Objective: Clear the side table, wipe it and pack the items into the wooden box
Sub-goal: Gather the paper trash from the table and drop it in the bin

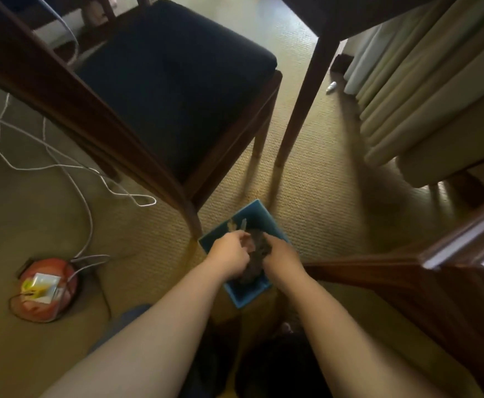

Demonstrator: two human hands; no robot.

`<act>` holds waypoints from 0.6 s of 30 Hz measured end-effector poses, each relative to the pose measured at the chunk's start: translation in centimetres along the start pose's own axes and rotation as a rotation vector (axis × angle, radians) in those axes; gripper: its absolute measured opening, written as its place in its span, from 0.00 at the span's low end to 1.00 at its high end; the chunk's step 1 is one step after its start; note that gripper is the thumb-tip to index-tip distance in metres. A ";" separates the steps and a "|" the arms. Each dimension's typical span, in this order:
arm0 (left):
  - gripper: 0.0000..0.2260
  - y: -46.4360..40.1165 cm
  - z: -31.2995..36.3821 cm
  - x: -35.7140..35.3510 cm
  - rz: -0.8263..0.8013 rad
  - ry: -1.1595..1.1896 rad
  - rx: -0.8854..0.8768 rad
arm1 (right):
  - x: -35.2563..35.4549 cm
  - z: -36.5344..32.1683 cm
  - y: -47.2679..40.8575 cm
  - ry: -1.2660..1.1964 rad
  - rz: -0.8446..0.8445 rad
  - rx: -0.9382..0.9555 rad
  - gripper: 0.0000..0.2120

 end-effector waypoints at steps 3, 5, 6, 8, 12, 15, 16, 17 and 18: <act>0.10 3.8 2.5 2.6 0.049 0.028 -0.049 | 2.9 -1.5 5.3 -0.297 0.117 -0.039 0.17; 0.06 8.2 5.1 5.5 0.061 0.127 -0.111 | 5.3 -3.8 10.4 -0.359 0.140 0.008 0.20; 0.06 10.8 6.6 7.1 0.056 0.165 -0.142 | 6.6 -5.1 13.0 -0.380 0.132 0.034 0.22; 0.07 15.8 9.6 10.5 0.067 0.227 -0.211 | 10.1 -7.8 18.5 -0.403 0.160 0.111 0.22; 0.06 25.2 16.9 16.2 0.148 0.233 -0.335 | 19.2 -11.1 28.0 -0.312 0.350 0.234 0.21; 0.05 31.4 23.4 16.9 0.070 0.175 -0.447 | 26.2 -10.6 33.2 -0.247 0.555 0.255 0.19; 0.04 33.0 25.3 16.5 0.034 0.150 -0.474 | 28.3 -9.9 34.5 -0.234 0.619 0.243 0.19; 0.04 34.5 27.0 15.8 0.003 0.110 -0.502 | 30.2 -9.1 35.6 -0.235 0.671 0.219 0.18; 0.05 35.8 28.8 15.1 -0.011 0.065 -0.545 | 32.0 -8.0 36.7 -0.253 0.718 0.186 0.18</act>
Point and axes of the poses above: each hand's wrist, its own y-axis away from the middle knuckle, its own x-axis out of the back of the hand, z = x × y, the point moved 9 cm from there along -y, towards the middle knuckle, and after that the axes turned 8 degrees about z, right-handed, at the moved point
